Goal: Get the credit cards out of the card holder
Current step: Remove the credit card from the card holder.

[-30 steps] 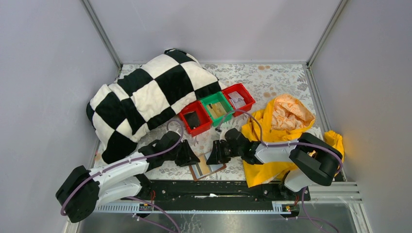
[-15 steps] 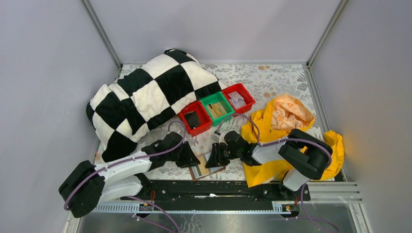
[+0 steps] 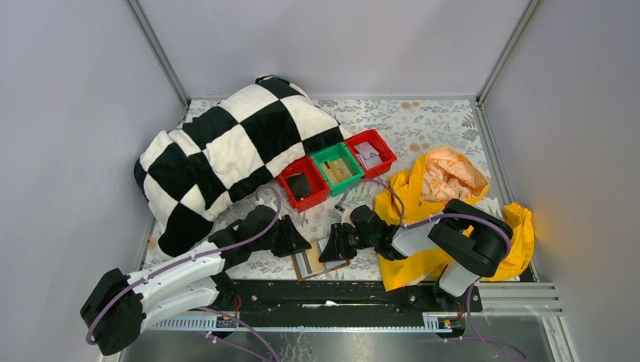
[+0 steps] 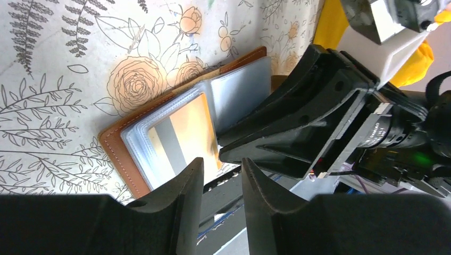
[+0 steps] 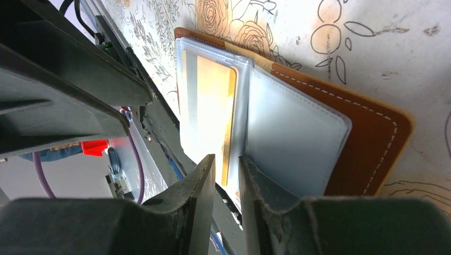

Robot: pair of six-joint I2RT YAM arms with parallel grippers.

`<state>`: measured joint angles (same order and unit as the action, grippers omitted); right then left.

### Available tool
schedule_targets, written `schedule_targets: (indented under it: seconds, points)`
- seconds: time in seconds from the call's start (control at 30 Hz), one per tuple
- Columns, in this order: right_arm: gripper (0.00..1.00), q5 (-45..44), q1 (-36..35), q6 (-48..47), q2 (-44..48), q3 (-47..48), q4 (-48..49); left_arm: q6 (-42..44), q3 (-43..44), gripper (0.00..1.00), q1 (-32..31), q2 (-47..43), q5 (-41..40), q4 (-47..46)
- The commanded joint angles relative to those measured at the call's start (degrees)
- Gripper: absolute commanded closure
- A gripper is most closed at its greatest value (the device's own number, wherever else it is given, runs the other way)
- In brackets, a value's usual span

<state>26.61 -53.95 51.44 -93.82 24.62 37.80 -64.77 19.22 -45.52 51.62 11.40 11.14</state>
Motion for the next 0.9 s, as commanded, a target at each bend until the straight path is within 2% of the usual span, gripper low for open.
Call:
schedule_targets:
  seconds: [0.0,0.7,0.87]
  points:
    - [0.7,0.01,0.24,0.45,0.18,-0.3,2.1,0.15,0.34,0.64,-0.27,-0.22,-1.22,2.97]
    - [0.68,-0.98,0.18,1.1,-0.2,1.11,0.71,-2.32,-3.27,0.67,-0.36,5.45,0.6,-3.68]
    - [0.73,-1.31,0.28,2.14,-0.79,0.64,2.22,-2.44,-3.73,0.67,-0.36,5.35,0.47,-3.84]
